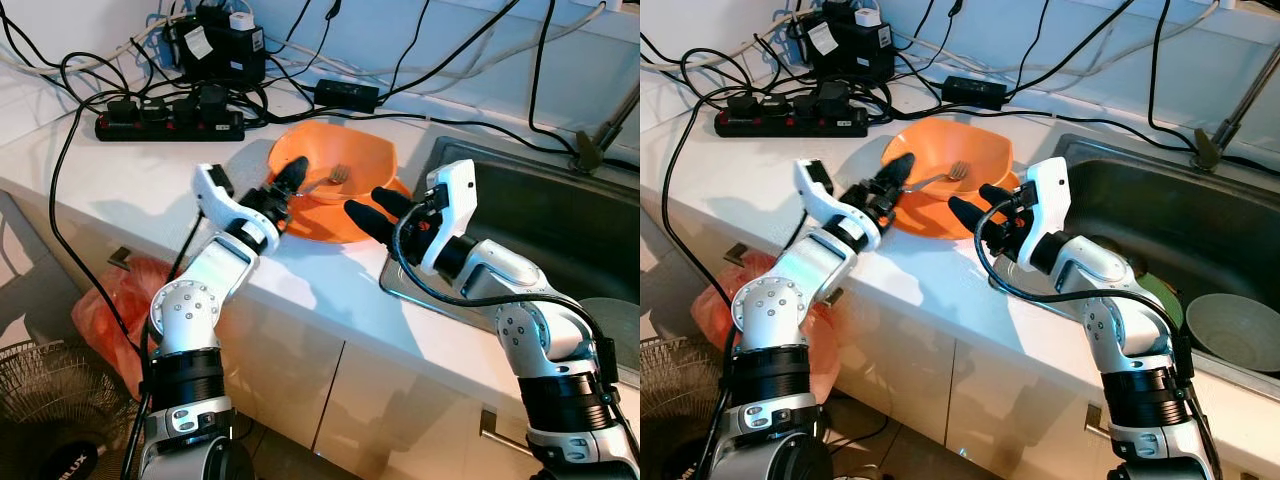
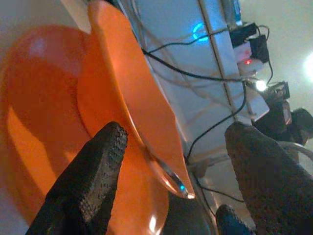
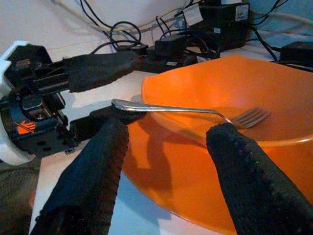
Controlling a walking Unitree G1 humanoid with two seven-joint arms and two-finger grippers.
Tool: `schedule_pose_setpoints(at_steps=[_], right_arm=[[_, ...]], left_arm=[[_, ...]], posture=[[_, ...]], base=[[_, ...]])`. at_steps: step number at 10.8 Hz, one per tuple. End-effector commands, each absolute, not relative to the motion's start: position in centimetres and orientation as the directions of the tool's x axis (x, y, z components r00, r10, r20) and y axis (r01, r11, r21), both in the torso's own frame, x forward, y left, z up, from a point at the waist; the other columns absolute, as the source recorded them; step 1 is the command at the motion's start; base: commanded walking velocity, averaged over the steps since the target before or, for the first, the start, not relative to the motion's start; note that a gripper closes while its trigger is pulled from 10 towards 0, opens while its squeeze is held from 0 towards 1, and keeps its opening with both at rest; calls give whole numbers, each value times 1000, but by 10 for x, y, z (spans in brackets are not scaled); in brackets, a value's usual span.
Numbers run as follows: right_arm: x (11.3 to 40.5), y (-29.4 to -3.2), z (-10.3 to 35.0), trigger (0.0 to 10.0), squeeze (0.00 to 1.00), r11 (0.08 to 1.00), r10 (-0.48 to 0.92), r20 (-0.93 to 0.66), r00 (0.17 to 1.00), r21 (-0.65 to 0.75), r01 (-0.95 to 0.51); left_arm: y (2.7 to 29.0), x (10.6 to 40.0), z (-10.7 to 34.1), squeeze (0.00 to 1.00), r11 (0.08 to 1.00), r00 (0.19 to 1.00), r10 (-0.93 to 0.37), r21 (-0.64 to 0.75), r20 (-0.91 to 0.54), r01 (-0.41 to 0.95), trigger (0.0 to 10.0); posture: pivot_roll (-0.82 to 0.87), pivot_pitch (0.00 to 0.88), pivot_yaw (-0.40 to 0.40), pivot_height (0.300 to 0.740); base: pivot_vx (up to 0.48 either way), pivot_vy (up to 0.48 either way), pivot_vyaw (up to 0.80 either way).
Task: Kitchen organization
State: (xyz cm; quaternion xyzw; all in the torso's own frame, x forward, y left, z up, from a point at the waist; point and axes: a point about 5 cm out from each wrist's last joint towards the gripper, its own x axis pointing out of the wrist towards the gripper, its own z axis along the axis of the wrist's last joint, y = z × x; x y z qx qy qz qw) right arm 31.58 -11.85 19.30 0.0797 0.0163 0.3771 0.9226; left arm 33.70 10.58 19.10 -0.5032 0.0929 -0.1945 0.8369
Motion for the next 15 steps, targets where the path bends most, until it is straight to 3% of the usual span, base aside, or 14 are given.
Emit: schedule_pose_setpoints(at_steps=[1, 2, 3, 4, 15], right_arm=[[314, -119, 192, 10000, 0, 705, 698, 20, 716, 156, -692], [314, -119, 192, 10000, 0, 706, 697, 20, 717, 156, -691], [314, -119, 191, 10000, 0, 707, 696, 20, 718, 157, -690], [314, -119, 191, 10000, 0, 708, 694, 20, 719, 158, -688], [315, -119, 190, 10000, 0, 709, 692, 22, 722, 168, -685]], left_arm=[[93, 337, 196, 0, 396, 887, -460, -883, 46, 252, 10000], [93, 337, 195, 0, 399, 887, -460, -882, 43, 250, 10000], [96, 337, 193, 0, 398, 889, -456, -886, 35, 239, 4667], [99, 339, 192, 0, 378, 893, -448, -897, 38, 228, 0], [97, 335, 197, 0, 255, 873, -484, -945, 59, 206, 0]], posture=[[61, 21, -34, 740], [61, 21, -34, 740], [60, 21, -35, 740], [60, 21, -35, 740], [65, 20, -32, 740]], base=[[0, 0, 0], [0, 0, 0], [0, 0, 0], [0, 0, 0], [0, 0, 0]])
